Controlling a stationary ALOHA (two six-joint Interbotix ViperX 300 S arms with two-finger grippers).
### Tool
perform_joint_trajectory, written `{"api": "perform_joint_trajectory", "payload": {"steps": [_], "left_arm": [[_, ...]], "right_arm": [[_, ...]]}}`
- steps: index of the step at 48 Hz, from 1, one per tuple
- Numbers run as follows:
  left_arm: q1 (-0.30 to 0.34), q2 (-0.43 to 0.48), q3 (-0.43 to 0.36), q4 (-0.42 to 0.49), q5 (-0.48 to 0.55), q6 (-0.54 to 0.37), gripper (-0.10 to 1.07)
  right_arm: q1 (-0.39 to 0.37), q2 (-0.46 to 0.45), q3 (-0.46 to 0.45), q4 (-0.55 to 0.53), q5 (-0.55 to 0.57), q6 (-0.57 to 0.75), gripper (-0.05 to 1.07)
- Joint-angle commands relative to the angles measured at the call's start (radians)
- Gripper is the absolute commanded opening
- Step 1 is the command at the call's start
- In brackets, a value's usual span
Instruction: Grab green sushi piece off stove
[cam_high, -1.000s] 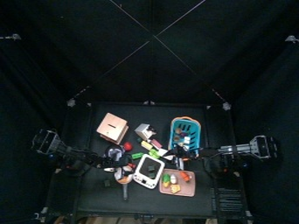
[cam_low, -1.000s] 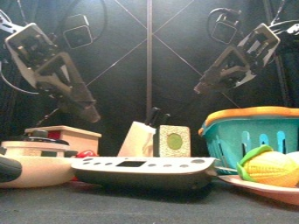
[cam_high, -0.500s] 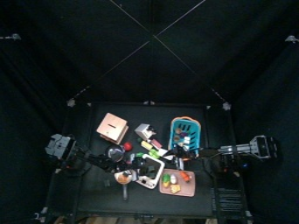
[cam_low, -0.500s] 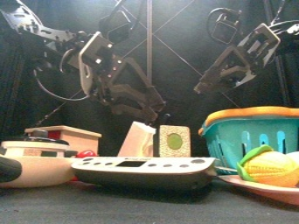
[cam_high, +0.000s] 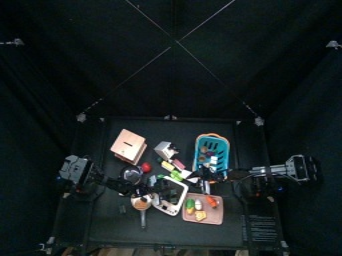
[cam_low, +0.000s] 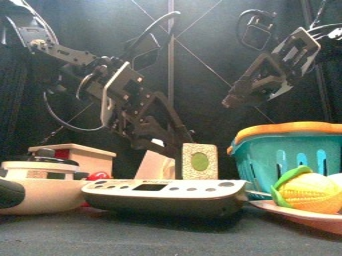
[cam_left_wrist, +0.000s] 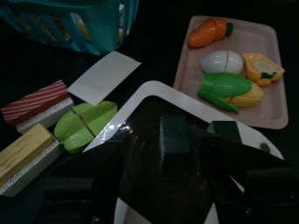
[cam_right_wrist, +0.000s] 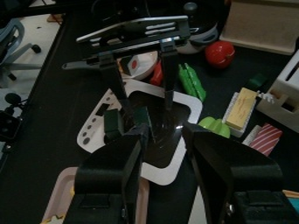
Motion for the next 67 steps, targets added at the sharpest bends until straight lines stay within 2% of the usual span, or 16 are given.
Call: {"api": "perform_joint_trajectory", "payload": {"steps": [1, 23, 44, 55, 67], "left_arm": [[0.003, -0.003, -0.018, 0.0, -0.009, 0.002, 0.9], [0.008, 0.012, -0.021, 0.008, -0.009, 0.006, 0.85], [0.009, -0.02, -0.015, 0.071, -0.011, 0.006, 0.56], [0.014, -0.075, 0.012, 0.067, -0.011, 0.005, 0.56], [0.015, -0.071, 0.018, 0.046, -0.015, 0.003, 0.56]], "right_arm": [[-0.003, -0.009, -0.011, 0.0, -0.003, -0.002, 0.76], [-0.003, -0.009, -0.011, 0.0, -0.003, -0.002, 0.76], [-0.003, -0.009, -0.008, 0.0, -0.003, -0.002, 0.76], [-0.003, -0.009, -0.008, 0.002, -0.003, -0.002, 0.76], [-0.003, -0.009, -0.008, 0.0, -0.003, 0.0, 0.76]]}}
